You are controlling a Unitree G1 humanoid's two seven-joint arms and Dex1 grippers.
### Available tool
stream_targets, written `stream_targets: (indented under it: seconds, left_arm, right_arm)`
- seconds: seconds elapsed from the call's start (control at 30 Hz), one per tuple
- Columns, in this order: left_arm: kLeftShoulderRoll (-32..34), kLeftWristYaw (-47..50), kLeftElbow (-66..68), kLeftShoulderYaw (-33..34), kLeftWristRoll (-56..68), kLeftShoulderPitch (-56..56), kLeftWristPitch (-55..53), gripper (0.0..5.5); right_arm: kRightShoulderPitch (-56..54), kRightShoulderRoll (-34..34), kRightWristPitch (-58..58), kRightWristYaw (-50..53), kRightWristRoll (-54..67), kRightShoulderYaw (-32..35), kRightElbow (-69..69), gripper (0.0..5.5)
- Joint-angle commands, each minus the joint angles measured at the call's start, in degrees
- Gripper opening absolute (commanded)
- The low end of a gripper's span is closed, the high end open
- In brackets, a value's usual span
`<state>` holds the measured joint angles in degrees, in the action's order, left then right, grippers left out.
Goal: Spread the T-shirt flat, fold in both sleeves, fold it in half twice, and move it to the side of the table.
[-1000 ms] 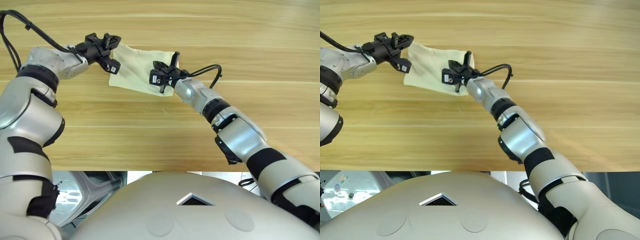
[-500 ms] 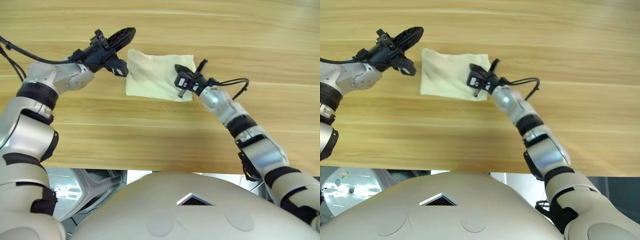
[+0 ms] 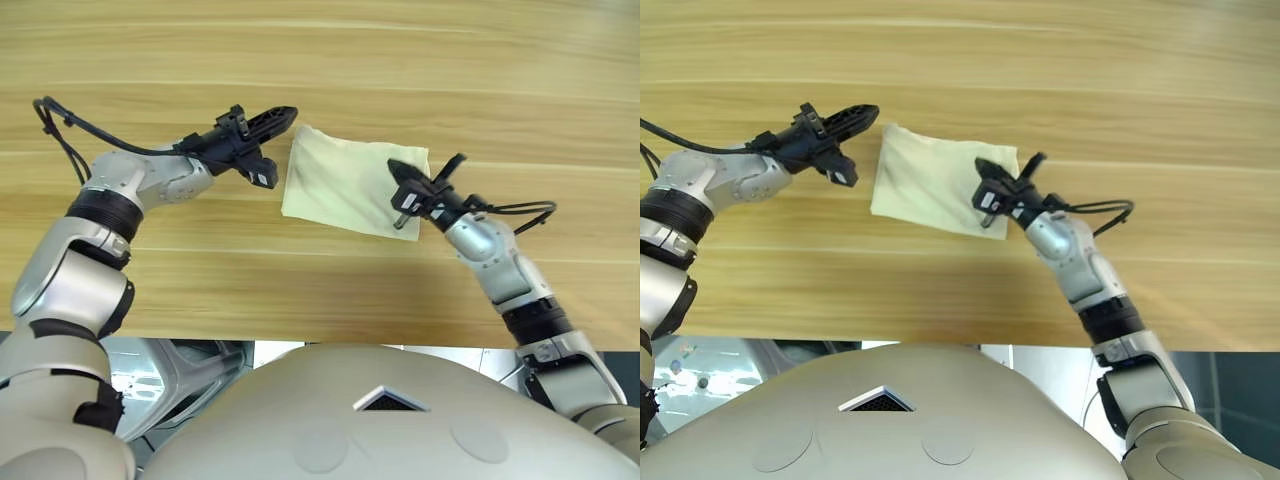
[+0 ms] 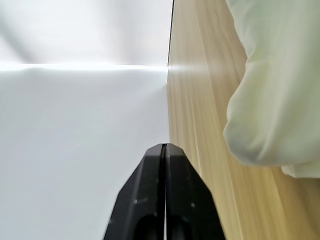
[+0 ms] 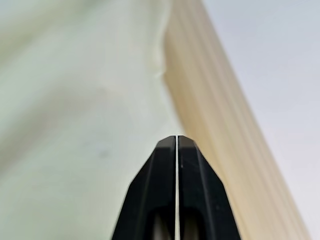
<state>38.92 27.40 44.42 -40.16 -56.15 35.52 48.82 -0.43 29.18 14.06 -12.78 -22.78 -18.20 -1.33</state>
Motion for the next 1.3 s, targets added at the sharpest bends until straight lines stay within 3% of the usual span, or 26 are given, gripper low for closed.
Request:
stream_targets:
  seconds: [0.03,0.2,0.4,0.6,0.77,1.0,1.3]
  left_arm:
    - [-1.19,-1.63,-0.02,-0.3,-0.8,-0.47,-0.03,0.0]
    - [-3.12,-4.61,0.58,-3.35,-3.56,-1.28,-0.13,0.0]
    - [-0.66,-15.38,-5.15,-7.05,-6.02,-2.24,2.73,0.0]
    - [5.88,-30.13,-19.64,-4.79,-4.64,-1.9,3.56,0.0]
    - [6.67,-38.83,-23.01,-3.85,-5.55,0.37,3.01,0.0]
    - [2.48,-38.09,-17.48,-7.62,-14.12,3.83,2.24,0.0]
    - [-0.42,-35.04,-16.5,-9.95,-15.22,3.0,2.85,0.0]
  right_arm:
    - [0.76,0.96,-0.94,-2.51,4.87,4.94,7.29,0.04]
    - [-2.95,-0.48,-2.44,-3.89,7.41,7.74,9.71,0.04]
    - [-14.89,-5.94,-3.62,-3.82,0.5,1.17,-1.33,0.04]
    - [-23.81,-10.81,-1.93,-3.44,-6.0,-5.91,-14.86,0.04]
    - [-26.76,-13.29,0.41,-4.38,-10.38,-11.8,-22.15,0.04]
    - [-25.9,-13.62,4.73,-8.83,-11.88,-17.52,-24.9,0.04]
    - [-24.77,-13.75,7.95,-12.9,-9.43,-18.17,-24.88,0.04]
